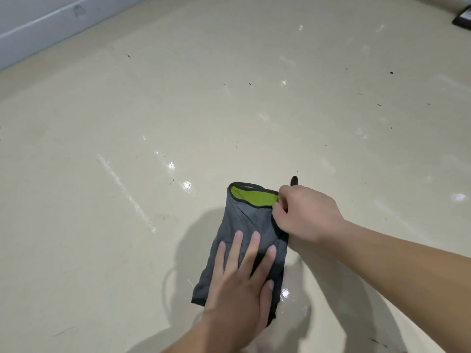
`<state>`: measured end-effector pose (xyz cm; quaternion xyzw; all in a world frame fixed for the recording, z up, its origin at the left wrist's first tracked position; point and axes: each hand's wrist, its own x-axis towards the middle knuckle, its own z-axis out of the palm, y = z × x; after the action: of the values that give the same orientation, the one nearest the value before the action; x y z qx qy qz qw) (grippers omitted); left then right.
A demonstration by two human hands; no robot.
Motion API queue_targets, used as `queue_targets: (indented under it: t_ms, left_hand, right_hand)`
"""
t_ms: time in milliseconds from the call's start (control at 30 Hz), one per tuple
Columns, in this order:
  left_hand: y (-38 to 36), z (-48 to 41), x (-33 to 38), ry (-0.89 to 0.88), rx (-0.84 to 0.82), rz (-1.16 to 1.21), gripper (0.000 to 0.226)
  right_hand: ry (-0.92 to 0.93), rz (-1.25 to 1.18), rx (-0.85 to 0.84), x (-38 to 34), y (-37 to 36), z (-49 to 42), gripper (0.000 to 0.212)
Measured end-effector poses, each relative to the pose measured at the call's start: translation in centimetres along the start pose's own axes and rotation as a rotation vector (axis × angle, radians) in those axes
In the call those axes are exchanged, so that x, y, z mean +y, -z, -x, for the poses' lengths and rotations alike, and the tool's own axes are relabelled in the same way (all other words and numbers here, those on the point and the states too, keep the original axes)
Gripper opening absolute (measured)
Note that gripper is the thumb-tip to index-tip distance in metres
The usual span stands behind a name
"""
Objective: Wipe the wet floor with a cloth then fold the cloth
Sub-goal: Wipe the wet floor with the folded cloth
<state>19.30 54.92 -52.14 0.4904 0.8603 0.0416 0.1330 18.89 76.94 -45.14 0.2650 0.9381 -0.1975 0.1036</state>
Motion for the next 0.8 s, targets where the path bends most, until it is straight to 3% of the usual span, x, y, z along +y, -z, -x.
queue_targets:
  t_ms: [267,400,533,633,700,800]
  left_hand:
    - [0.2,-9.0,3.8,-0.115,0.033,0.050,0.057]
    - [-1.0,-12.3,10.3,-0.225,0.056,0.077,0.061]
    - [-2.8,-9.8,18.8,-0.464,-0.050,0.067,0.063]
    - [-4.0,-6.0,22.4,-0.649,-0.185,0.057,0.062]
    - [-4.1,-4.0,23.3,-0.740,-0.272,0.119,0.064]
    - [-3.0,-4.5,23.6,-0.718,-0.414,0.385,0.068]
  right_hand:
    - [-0.303,-0.260,0.111,4.8,0.8,4.3,0.009]
    - [-0.568,-0.327,0.138,10.4,1.3,10.3,0.006]
    - [-0.813,-0.364,0.172,15.5,2.8,18.0,0.007]
    - [-0.926,-0.310,0.111,17.2,3.4,22.6,0.008]
    - [-0.957,-0.212,-0.024,17.8,3.0,25.0,0.010]
    - [-0.916,-0.136,-0.233,18.0,1.9,26.7,0.018]
